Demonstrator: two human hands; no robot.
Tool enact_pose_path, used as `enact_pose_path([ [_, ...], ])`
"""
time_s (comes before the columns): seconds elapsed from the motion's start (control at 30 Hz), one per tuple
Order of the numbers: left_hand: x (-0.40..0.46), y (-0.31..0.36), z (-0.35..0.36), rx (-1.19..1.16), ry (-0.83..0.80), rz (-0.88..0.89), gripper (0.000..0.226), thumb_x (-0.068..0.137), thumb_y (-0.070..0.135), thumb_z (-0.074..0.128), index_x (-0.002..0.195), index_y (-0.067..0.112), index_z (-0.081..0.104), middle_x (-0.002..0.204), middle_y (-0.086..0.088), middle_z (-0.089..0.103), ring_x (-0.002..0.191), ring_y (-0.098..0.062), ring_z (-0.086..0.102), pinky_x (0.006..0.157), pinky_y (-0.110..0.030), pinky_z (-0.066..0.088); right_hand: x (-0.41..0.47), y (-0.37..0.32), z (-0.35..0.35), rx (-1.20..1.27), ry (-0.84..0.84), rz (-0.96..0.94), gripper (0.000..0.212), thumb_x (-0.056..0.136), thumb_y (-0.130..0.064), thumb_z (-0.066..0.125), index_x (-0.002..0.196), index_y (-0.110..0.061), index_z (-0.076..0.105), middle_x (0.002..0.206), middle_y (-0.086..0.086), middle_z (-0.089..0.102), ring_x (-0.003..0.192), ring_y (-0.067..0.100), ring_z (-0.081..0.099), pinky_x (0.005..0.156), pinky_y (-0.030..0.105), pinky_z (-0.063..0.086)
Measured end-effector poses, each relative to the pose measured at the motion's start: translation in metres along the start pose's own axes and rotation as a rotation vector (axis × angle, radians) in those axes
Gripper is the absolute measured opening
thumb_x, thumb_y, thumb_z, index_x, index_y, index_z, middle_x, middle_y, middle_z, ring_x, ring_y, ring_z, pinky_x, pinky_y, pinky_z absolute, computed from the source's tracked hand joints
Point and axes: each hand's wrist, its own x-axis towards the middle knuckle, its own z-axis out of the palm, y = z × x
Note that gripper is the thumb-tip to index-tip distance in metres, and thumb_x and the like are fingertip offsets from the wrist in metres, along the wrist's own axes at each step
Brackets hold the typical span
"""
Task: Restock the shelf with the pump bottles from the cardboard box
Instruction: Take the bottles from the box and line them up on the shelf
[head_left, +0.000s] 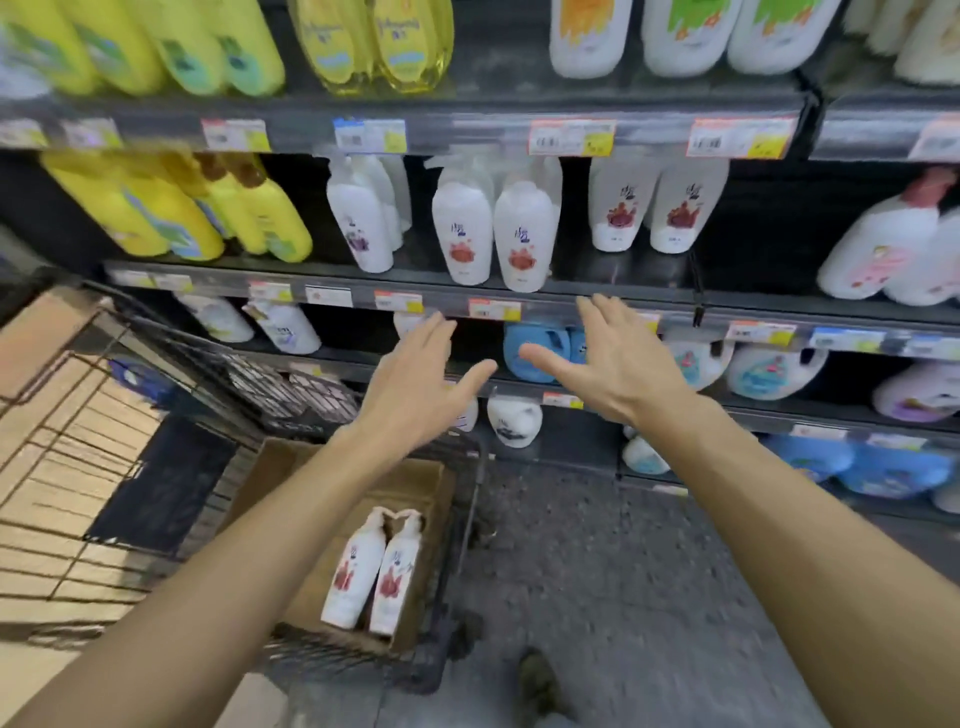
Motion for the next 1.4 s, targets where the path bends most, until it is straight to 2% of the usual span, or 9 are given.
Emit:
enact_pose_path([
  [0.17, -0.07, -0.026, -0.019, -0.021, 0.072, 0.042, 0.072, 0.09, 0.062, 0.045, 0.141, 0.012, 0.041, 0.148, -0.005, 0.043, 0.137, -0.02, 0.036, 0.107, -0.039, 0.034, -0.064, -0.046, 0.02, 0.011, 0.056, -0.03, 0.109, 0.077, -0.086, 0.03, 0.154, -0.01, 0.02, 0.162, 0.011, 0.018, 0.15, 0.026, 0.013, 0.121, 0.043, 0.015],
  [0.3, -0.129, -0.059, -0.024, -0.01, 0.041, 0.003, 0.079, 0.088, 0.066, 0.04, 0.147, 0.015, 0.034, 0.156, -0.003, 0.032, 0.144, -0.017, 0.027, 0.116, -0.04, 0.028, -0.114, -0.089, 0.054, 0.041, 0.063, -0.041, 0.11, 0.077, -0.087, 0.029, 0.153, -0.009, 0.022, 0.161, 0.012, 0.021, 0.149, 0.026, 0.015, 0.121, 0.043, 0.016],
  [0.5, -0.181, -0.124, -0.038, 0.027, -0.014, -0.078, 0.079, 0.088, 0.066, 0.038, 0.149, 0.015, 0.031, 0.158, -0.002, 0.03, 0.145, -0.016, 0.025, 0.117, -0.039, 0.026, -0.144, -0.164, 0.088, 0.1, -0.036, -0.056, 0.105, 0.079, -0.084, 0.031, 0.152, -0.009, 0.026, 0.158, 0.011, 0.028, 0.146, 0.026, 0.022, 0.116, 0.042, 0.023],
  [0.67, -0.178, -0.186, -0.019, 0.027, -0.064, -0.121, 0.074, 0.09, 0.062, 0.04, 0.147, 0.016, 0.033, 0.154, -0.003, 0.037, 0.141, -0.018, 0.033, 0.113, -0.044, 0.034, -0.128, -0.211, 0.144, 0.147, -0.122, -0.023, 0.102, 0.078, -0.084, 0.031, 0.15, -0.011, 0.029, 0.155, 0.007, 0.033, 0.143, 0.025, 0.026, 0.106, 0.047, 0.036],
  [0.8, -0.146, -0.245, 0.017, -0.01, -0.146, -0.134, 0.071, 0.092, 0.057, 0.042, 0.147, 0.013, 0.032, 0.155, -0.004, 0.034, 0.143, -0.019, 0.03, 0.114, -0.04, 0.031, -0.082, -0.233, 0.219, 0.134, -0.215, 0.053, 0.098, 0.078, -0.086, 0.029, 0.142, -0.012, 0.038, 0.146, 0.007, 0.041, 0.134, 0.025, 0.034, 0.101, 0.045, 0.041],
  [1.03, -0.077, -0.336, 0.131, -0.142, -0.453, -0.217, 0.065, 0.098, 0.044, 0.041, 0.151, 0.011, 0.024, 0.161, -0.005, 0.017, 0.148, -0.018, 0.013, 0.116, -0.031, 0.012, -0.001, -0.232, 0.355, 0.14, -0.395, 0.283, 0.095, 0.085, -0.078, 0.031, 0.15, -0.01, 0.027, 0.154, 0.007, 0.031, 0.142, 0.025, 0.024, 0.111, 0.042, 0.03],
  [1.13, -0.065, -0.363, 0.189, -0.171, -0.595, -0.264, 0.063, 0.098, 0.043, 0.042, 0.149, 0.008, 0.026, 0.158, -0.011, 0.025, 0.144, -0.025, 0.022, 0.113, -0.032, 0.021, 0.014, -0.21, 0.413, 0.145, -0.469, 0.383, 0.082, 0.087, -0.071, 0.036, 0.143, -0.012, 0.039, 0.144, 0.011, 0.041, 0.135, 0.028, 0.032, 0.108, 0.041, 0.033],
  [1.27, -0.059, -0.386, 0.253, -0.075, -0.729, -0.252, 0.064, 0.098, 0.048, 0.036, 0.147, 0.007, 0.029, 0.157, -0.014, 0.026, 0.137, -0.032, 0.035, 0.105, -0.04, 0.033, 0.021, -0.183, 0.471, 0.043, -0.513, 0.447, 0.07, 0.095, -0.055, 0.043, 0.141, -0.003, 0.037, 0.136, 0.02, 0.043, 0.126, 0.036, 0.039, 0.103, 0.041, 0.034],
  [1.4, -0.07, -0.391, 0.299, -0.07, -0.828, -0.212, 0.072, 0.097, 0.054, 0.031, 0.152, 0.012, 0.014, 0.161, -0.011, 0.015, 0.14, -0.031, 0.03, 0.109, -0.043, 0.03, 0.02, -0.169, 0.517, -0.072, -0.587, 0.518, 0.064, 0.098, -0.044, 0.042, 0.14, 0.004, 0.036, 0.13, 0.024, 0.046, 0.118, 0.036, 0.046, 0.1, 0.04, 0.038],
])
